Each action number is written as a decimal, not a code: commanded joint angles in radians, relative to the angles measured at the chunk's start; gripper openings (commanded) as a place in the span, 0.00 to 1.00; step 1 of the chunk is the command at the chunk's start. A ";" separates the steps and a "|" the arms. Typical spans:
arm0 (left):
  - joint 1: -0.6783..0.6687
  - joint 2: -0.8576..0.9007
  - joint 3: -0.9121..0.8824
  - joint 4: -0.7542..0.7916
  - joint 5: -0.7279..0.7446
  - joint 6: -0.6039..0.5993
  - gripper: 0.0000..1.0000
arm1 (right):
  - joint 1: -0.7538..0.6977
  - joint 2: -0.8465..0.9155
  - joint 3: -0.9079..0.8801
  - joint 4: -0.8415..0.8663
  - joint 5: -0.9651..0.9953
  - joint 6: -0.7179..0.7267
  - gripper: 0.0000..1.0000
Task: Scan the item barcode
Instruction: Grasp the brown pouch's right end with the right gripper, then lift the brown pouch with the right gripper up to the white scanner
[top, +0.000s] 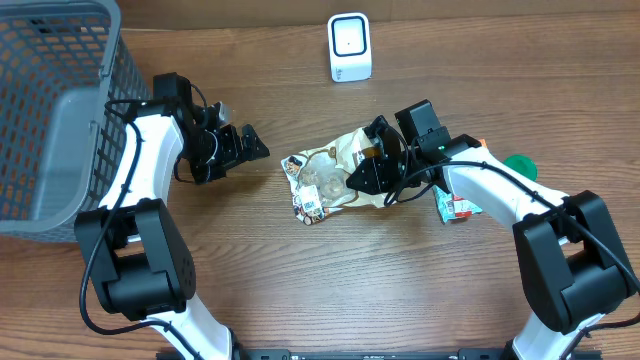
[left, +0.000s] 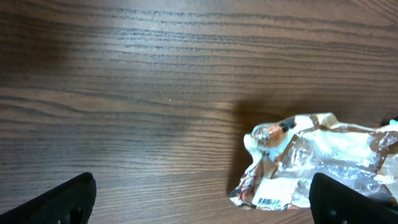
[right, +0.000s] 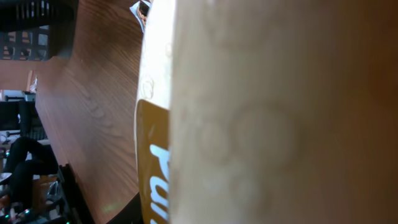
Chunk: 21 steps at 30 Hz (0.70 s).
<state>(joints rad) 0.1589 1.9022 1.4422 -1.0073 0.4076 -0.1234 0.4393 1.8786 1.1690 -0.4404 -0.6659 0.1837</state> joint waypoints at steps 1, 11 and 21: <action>-0.002 -0.026 -0.002 0.007 0.002 0.019 1.00 | 0.005 -0.037 0.062 -0.003 -0.019 -0.003 0.29; -0.002 -0.026 -0.002 0.017 -0.079 0.019 1.00 | 0.005 -0.063 0.327 -0.267 0.070 -0.130 0.27; -0.002 -0.026 -0.002 0.017 -0.079 0.019 1.00 | 0.005 -0.063 0.719 -0.555 0.386 -0.216 0.29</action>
<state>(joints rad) 0.1589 1.9022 1.4422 -0.9943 0.3367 -0.1234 0.4393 1.8622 1.7641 -0.9638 -0.4088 0.0170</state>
